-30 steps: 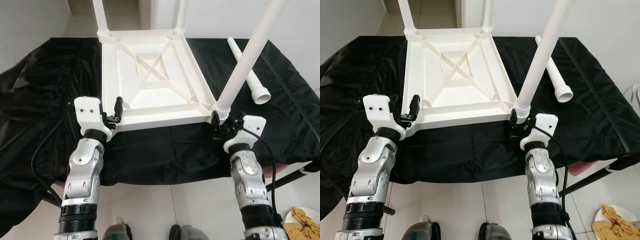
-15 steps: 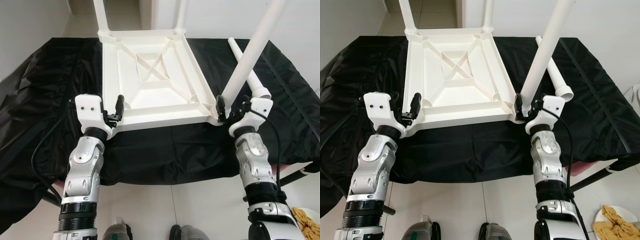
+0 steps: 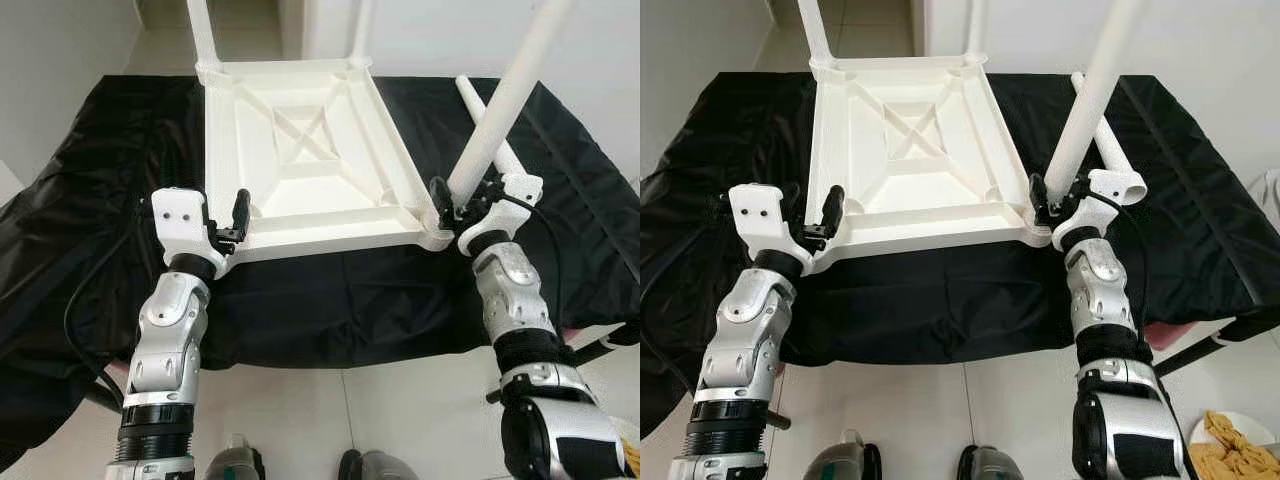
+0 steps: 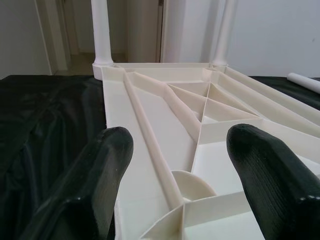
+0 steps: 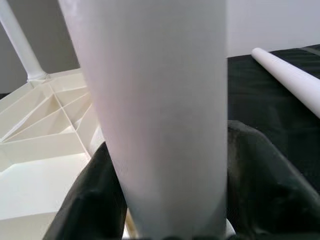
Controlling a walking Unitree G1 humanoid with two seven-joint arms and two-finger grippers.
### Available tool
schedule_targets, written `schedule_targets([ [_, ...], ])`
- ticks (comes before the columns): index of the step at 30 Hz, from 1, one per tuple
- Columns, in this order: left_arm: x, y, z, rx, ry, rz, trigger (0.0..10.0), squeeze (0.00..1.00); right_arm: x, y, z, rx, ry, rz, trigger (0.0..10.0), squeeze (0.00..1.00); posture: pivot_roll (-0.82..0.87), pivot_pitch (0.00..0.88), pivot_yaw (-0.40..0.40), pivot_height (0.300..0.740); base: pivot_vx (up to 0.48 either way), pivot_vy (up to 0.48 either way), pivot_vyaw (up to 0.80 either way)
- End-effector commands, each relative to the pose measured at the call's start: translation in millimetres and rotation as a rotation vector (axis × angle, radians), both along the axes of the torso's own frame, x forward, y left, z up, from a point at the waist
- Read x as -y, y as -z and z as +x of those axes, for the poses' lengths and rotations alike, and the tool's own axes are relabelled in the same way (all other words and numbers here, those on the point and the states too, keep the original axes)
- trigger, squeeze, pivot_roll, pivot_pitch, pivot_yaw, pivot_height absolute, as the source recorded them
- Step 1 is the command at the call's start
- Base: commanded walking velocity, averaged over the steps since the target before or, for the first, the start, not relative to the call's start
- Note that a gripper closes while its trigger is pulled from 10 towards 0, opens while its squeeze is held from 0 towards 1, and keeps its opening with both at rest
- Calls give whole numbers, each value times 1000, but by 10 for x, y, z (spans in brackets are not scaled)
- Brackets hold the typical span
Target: Building children table
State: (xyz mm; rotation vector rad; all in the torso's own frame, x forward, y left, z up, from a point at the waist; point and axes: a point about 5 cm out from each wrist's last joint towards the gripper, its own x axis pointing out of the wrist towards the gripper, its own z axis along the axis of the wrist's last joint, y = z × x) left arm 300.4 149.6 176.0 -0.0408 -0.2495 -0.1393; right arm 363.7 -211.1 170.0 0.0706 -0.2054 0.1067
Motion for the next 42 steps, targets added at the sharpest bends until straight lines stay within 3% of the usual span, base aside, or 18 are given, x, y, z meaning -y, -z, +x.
schedule_targets([
  [1,6,25,4,-14,-13,-12,10000,0,29,50,-1,-27,-1,3,10000,0,62,63,-18,740,0,0,0],
  [5,8,29,-7,-15,-14,-13,10000,0,12,75,-18,-24,-25,-4,10000,0,63,69,-20,740,0,0,0],
  [6,7,34,-13,-18,-15,-14,10000,0,-7,95,-43,-19,-49,-4,0,0,62,72,-21,740,0,0,0],
  [9,10,35,-18,-19,-14,-14,10000,0,-7,106,-55,-16,-54,-13,0,0,63,74,-22,740,0,0,0],
  [10,11,37,-21,-19,-14,-14,10000,0,-1,113,-61,-16,-54,-16,10000,0,61,75,-23,740,0,0,0],
  [24,21,49,-20,-24,-11,-14,10000,0,-101,170,-208,-17,-150,-61,10000,0,52,75,-25,740,0,0,0],
  [34,32,48,-1,-25,0,-13,10000,0,-378,110,-473,22,-318,-61,10000,0,43,66,-19,740,0,0,0],
  [42,42,36,13,-22,6,-11,10000,0,-571,109,-529,17,-369,-48,10000,0,43,61,-17,740,0,0,0],
])
